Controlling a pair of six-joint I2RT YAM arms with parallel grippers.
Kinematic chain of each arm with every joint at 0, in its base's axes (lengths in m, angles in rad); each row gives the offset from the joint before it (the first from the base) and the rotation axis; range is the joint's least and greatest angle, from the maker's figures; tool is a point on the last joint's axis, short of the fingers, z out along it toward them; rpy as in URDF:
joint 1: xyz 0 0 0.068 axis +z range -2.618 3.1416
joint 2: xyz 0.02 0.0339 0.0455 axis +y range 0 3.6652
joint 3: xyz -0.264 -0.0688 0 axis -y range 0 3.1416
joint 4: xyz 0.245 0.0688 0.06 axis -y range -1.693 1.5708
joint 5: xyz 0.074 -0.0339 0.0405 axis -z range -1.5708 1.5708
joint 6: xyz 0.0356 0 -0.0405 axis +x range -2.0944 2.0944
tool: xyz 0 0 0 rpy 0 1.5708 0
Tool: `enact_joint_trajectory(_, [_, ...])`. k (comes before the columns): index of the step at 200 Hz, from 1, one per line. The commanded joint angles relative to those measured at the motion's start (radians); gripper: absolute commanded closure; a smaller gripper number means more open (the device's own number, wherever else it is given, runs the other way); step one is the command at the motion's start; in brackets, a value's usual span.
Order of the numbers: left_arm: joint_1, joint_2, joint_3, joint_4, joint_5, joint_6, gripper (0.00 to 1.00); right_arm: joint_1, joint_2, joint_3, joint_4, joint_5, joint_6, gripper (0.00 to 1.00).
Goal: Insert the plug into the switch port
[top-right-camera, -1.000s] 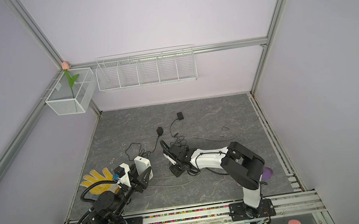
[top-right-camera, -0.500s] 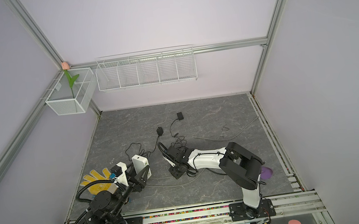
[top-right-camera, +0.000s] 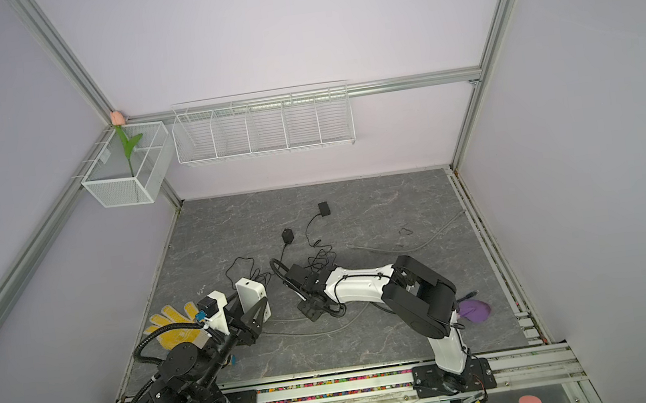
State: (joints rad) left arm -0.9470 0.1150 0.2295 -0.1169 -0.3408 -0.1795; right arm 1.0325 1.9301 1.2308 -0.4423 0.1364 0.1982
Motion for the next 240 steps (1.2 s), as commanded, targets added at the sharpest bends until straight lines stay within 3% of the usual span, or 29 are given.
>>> enact_joint_trajectory(1, [0.005, -0.003, 0.043, -0.012, -0.009, -0.004, 1.00, 0.010, 0.047, -0.028, -0.072, 0.007, -0.006, 0.91])
enact_joint_trajectory(50, [0.005, -0.006, 0.046, -0.016, -0.006, -0.007, 1.00, 0.009, -0.015, -0.049, -0.037, 0.019, 0.001, 0.94])
enact_joint_trajectory(88, [0.005, -0.006, 0.029, 0.001, 0.061, -0.005, 1.00, -0.026, -0.173, -0.088, 0.046, 0.009, -0.005, 0.94])
enact_joint_trajectory(132, [0.005, -0.026, -0.048, 0.101, 0.170, 0.006, 1.00, -0.126, -0.486, -0.275, 0.353, -0.201, 0.051, 0.94])
enact_joint_trajectory(184, [0.004, 0.033, -0.230, 0.452, 0.366, 0.017, 1.00, -0.179, -0.717, -0.467, 0.681, -0.395, 0.138, 0.94])
enact_joint_trajectory(240, [0.003, 0.211, -0.272, 0.724, 0.454, 0.014, 1.00, -0.181, -0.766, -0.568, 0.971, -0.501, 0.254, 0.94])
